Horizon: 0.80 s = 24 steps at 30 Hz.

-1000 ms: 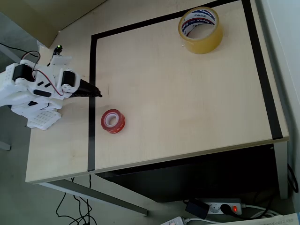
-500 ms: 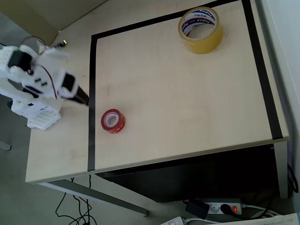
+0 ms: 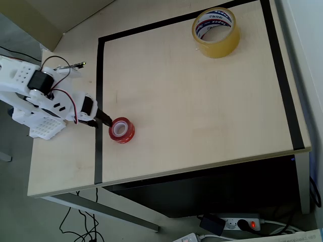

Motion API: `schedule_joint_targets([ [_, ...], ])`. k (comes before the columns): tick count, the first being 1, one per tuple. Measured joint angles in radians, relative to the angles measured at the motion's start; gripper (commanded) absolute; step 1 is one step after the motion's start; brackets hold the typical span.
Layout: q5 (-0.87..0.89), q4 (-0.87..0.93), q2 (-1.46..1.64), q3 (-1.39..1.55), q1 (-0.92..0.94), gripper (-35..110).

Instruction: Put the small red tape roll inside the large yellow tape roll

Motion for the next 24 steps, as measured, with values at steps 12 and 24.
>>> schedule_joint_targets([
  [12, -0.012, -0.044, -0.067, 0.003, -0.017, 21],
  [24, -0.018, -0.069, -0.285, -0.207, -0.012, 21],
])
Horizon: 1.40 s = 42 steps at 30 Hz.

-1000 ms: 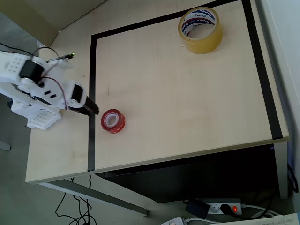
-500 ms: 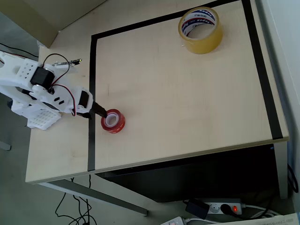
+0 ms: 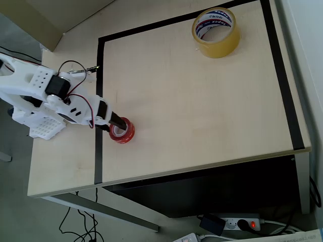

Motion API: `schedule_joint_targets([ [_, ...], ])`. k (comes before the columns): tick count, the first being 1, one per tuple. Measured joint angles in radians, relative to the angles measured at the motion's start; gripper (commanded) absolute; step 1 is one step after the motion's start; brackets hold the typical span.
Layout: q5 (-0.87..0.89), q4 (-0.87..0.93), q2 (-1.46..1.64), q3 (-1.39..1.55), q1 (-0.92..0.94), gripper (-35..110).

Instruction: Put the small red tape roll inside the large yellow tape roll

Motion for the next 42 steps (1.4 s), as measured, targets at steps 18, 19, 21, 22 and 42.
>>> schedule_joint_targets([
  [18, 0.025, -0.017, -0.158, -0.132, -0.091, 20],
  [19, 0.025, -0.017, -0.158, -0.132, -0.094, 20],
  [21, 0.025, -0.017, -0.158, -0.132, -0.094, 20],
  [22, 0.025, -0.017, -0.158, -0.132, -0.092, 20],
  [42, 0.026, 0.017, -0.155, -0.071, -0.069, 20],
])
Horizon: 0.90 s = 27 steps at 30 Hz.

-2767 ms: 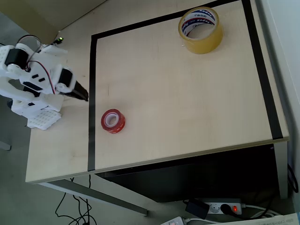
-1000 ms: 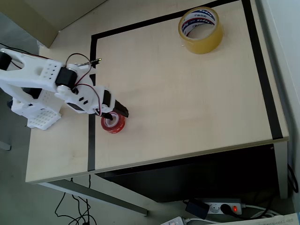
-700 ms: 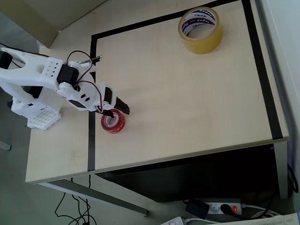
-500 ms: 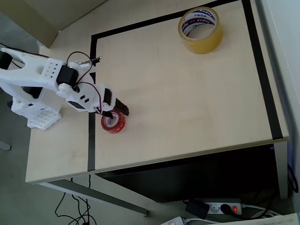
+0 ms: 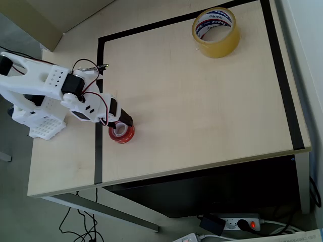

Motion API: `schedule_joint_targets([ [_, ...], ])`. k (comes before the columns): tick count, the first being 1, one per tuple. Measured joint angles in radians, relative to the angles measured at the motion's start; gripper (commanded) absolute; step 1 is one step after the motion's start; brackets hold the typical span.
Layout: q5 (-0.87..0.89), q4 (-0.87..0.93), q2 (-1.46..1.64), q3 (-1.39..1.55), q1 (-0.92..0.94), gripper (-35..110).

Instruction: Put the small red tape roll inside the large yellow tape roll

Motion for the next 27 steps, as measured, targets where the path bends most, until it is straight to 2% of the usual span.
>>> schedule_joint_targets([
  [9, 0.002, -0.064, -0.018, 0.028, 0.0, 17],
  [13, 0.002, -0.081, -0.02, 0.028, 0.0, 9],
  [18, 0.006, -0.184, -0.066, 0.029, 0.003, 0],
  [27, 0.017, -0.141, -0.066, 0.023, -0.006, 0],
])
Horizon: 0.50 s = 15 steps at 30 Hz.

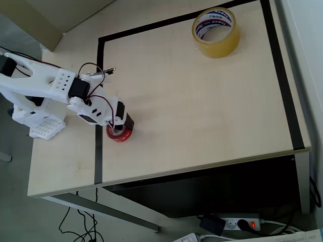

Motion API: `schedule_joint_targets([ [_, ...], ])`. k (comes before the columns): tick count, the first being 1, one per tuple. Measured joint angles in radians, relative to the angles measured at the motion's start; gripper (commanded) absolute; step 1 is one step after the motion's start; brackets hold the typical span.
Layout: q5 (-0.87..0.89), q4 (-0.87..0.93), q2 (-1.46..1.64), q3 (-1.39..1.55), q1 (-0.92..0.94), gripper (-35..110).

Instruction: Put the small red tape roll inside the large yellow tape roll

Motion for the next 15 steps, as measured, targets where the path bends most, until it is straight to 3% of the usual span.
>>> schedule_joint_targets([
  [5, 0.0, 0.12, 0.003, -0.126, -0.046, 0],
  [15, 0.0, 0.149, 0.046, -0.468, -0.233, 0],
])
